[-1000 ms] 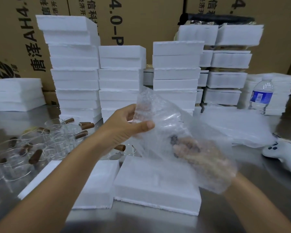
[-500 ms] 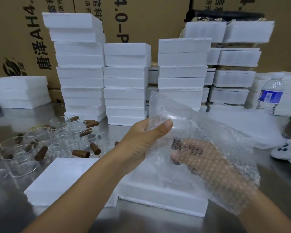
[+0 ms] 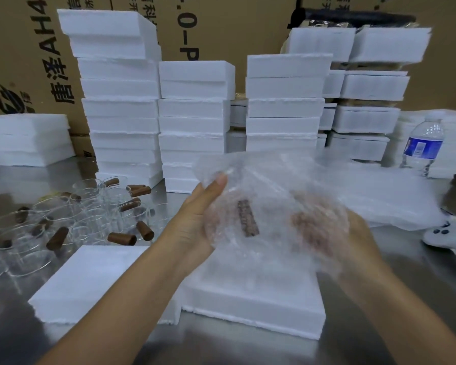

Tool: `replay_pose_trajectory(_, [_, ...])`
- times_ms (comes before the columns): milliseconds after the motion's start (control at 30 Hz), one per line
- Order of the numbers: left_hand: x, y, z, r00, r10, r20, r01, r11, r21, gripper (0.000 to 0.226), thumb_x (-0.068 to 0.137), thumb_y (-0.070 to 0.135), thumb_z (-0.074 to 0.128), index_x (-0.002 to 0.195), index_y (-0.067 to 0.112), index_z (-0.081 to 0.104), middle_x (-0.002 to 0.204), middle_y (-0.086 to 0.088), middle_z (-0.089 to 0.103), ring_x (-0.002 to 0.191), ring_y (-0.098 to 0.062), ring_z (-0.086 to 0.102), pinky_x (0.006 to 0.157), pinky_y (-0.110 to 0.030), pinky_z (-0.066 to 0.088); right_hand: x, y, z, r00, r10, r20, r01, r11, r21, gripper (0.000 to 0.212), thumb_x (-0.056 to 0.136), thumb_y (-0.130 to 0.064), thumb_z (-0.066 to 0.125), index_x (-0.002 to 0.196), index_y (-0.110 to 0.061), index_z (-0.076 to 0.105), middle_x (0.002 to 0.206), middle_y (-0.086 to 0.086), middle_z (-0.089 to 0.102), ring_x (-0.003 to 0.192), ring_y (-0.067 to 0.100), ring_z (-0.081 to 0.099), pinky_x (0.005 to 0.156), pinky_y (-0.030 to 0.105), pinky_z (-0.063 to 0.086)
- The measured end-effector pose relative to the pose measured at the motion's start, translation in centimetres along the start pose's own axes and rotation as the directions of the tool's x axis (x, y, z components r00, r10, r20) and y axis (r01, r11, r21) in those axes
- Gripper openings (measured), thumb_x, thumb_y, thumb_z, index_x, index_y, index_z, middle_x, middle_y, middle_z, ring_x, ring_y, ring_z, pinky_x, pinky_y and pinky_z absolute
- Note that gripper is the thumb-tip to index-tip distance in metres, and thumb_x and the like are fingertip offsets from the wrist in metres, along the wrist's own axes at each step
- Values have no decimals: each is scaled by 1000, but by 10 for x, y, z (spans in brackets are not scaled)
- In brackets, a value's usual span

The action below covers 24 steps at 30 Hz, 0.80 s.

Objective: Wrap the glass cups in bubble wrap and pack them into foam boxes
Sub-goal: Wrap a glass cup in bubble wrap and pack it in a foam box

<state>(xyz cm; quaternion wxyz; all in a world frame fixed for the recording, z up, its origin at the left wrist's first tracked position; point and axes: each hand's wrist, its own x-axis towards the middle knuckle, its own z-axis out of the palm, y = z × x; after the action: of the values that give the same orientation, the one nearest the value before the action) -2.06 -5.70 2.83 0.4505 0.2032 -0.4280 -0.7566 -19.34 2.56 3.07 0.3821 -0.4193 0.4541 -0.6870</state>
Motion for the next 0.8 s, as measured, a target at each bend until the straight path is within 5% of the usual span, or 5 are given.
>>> replay_pose_trajectory(167, [-4, 2, -13, 998, 63, 9, -55, 931, -362, 38, 73, 39, 64, 100, 14, 75, 110, -11, 70, 98, -27, 69, 76, -45, 58, 1, 10, -7, 934, -260, -246, 296, 947, 126, 46, 71, -56, 55, 111, -34, 54, 105, -12, 66, 97, 2, 63, 92, 31, 45])
replay_pose_trajectory(300, [-4, 0, -16, 992, 122, -16, -118, 904, -412, 55, 71, 36, 67, 122, 14, 61, 119, -12, 66, 107, -29, 65, 92, -48, 51, 1, 28, 6, 989, -144, -46, 145, 989, 8, 105, 34, -82, 71, 122, -31, 46, 108, -13, 68, 106, 5, 62, 89, 29, 48])
replay_pose_trajectory(433, [-6, -8, -13, 987, 150, 59, -116, 913, -391, 66, 51, 27, 88, 113, 11, 71, 119, -14, 66, 107, -28, 64, 91, -41, 52, -6, 34, 18, 974, -71, 215, 100, 987, -128, 71, 55, -54, 83, 114, -27, 55, 102, -11, 71, 97, 6, 67, 74, 15, 51])
replay_pose_trajectory(567, [-9, -13, -8, 988, 135, 81, -102, 940, -327, 59, 46, 22, 92, 102, 15, 75, 117, -13, 67, 104, -26, 66, 86, -36, 55, -6, 31, 18, 980, -168, 103, 180, 976, -121, 27, 68, -33, 68, 87, -13, 66, 80, -12, 72, 76, -1, 66, 64, 9, 48])
replay_pose_trajectory(800, [-11, -18, -6, 989, 134, -56, -138, 988, -75, 41, 60, 23, 88, 97, 17, 72, 114, -11, 68, 103, -26, 62, 88, -33, 46, -3, 11, 8, 970, -242, -13, 238, 961, -141, 17, 74, -32, 62, 71, -16, 63, 64, 0, 70, 62, 11, 64, 70, 20, 51])
